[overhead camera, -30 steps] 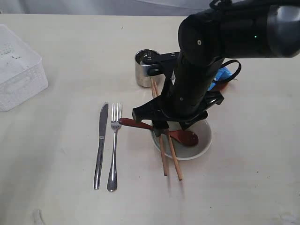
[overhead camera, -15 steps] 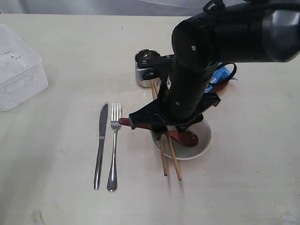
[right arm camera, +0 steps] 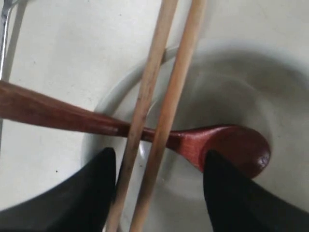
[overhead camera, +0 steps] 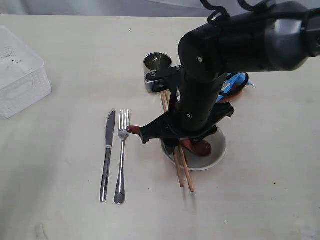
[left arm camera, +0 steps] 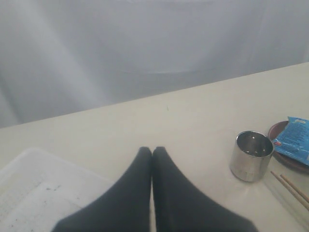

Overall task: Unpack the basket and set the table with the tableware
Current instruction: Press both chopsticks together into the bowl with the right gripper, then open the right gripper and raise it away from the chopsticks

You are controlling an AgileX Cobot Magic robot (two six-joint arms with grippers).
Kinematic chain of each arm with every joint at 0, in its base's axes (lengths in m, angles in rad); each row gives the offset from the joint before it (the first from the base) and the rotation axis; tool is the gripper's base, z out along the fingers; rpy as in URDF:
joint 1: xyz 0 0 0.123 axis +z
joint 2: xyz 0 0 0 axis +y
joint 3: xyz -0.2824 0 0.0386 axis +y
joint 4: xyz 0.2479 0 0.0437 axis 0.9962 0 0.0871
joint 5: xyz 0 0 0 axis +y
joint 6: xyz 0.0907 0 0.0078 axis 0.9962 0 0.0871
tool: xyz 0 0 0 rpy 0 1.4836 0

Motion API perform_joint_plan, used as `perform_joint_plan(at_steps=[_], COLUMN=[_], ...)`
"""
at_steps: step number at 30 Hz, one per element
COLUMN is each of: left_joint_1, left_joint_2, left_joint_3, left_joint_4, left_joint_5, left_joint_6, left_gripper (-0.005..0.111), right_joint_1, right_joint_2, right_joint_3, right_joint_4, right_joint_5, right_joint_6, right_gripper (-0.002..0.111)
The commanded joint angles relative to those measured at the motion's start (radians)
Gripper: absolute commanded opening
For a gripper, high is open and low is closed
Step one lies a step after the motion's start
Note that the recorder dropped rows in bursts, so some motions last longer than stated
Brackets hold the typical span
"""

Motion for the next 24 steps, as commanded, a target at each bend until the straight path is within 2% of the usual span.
perform_joint_plan(at_steps=[1, 24], left_joint_1=[0.002, 0.002], left_joint_2=[-0.005, -0.005], left_joint_3=[0.005, 0.005], left_joint_4=[0.003, 0.003], left_joint_5=[-0.002, -0.002], left_joint_6=[0.000, 0.000], left_gripper=[0.000, 0.000], right_joint_1=[0.001, 0.003], right_joint_2=[-0.004, -0.046], right_joint_3=[0.000, 0.000], right_joint_4=[-0.026, -0.035], right_joint_5=[0.003, 0.012], right_joint_6=[-0.008, -0.002], right_gripper=[0.052, 0.052])
